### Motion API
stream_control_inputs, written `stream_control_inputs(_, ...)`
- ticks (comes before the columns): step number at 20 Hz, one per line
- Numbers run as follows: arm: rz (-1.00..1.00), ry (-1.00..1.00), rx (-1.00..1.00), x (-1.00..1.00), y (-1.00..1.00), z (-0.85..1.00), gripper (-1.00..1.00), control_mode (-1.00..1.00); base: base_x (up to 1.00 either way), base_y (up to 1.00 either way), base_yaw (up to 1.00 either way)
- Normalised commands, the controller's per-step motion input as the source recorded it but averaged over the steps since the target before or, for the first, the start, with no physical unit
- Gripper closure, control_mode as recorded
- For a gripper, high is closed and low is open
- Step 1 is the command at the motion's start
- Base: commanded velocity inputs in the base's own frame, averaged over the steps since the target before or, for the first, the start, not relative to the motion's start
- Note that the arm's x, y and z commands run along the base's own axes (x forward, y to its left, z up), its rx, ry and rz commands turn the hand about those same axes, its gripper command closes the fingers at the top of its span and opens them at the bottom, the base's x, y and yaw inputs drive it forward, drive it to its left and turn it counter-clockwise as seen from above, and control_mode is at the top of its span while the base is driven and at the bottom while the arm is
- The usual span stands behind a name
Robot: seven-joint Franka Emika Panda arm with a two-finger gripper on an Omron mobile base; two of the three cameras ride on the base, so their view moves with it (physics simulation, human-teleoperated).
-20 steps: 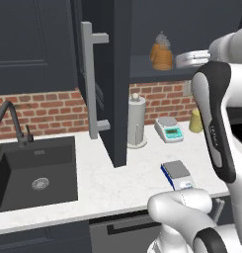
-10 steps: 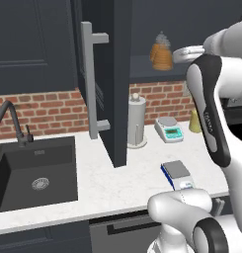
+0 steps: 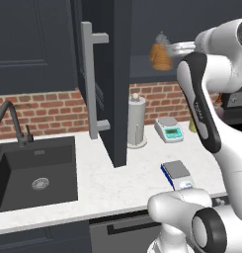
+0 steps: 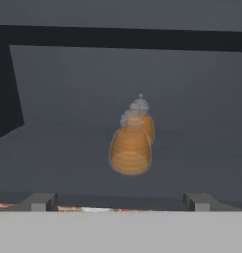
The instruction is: Pick the honey bottle and place it on the digital scale for weighing, and close the cabinet.
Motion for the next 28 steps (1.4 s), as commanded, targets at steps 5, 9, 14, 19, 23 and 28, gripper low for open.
stream_control_inputs(5,0.0,-0.05,0.0,0.35,0.0,0.0,-1.0,-1.0,0.0,0.0,0.0)
stream_control_inputs(9,0.0,0.0,0.0,0.36,0.0,0.0,-1.0,-1.0,0.0,0.0,0.0)
stream_control_inputs(14,0.0,0.0,0.0,0.3,-0.01,0.0,-1.0,-1.0,0.0,0.0,0.0)
stream_control_inputs(19,0.0,0.0,0.0,0.27,-0.04,0.0,-1.0,-1.0,0.0,0.0,0.0)
stream_control_inputs(23,0.0,0.0,0.0,0.37,-0.05,0.0,-1.0,-1.0,0.0,0.0,0.0)
stream_control_inputs(28,0.0,0.05,0.0,0.3,-0.01,0.0,-1.0,-1.0,0.0,0.0,0.0)
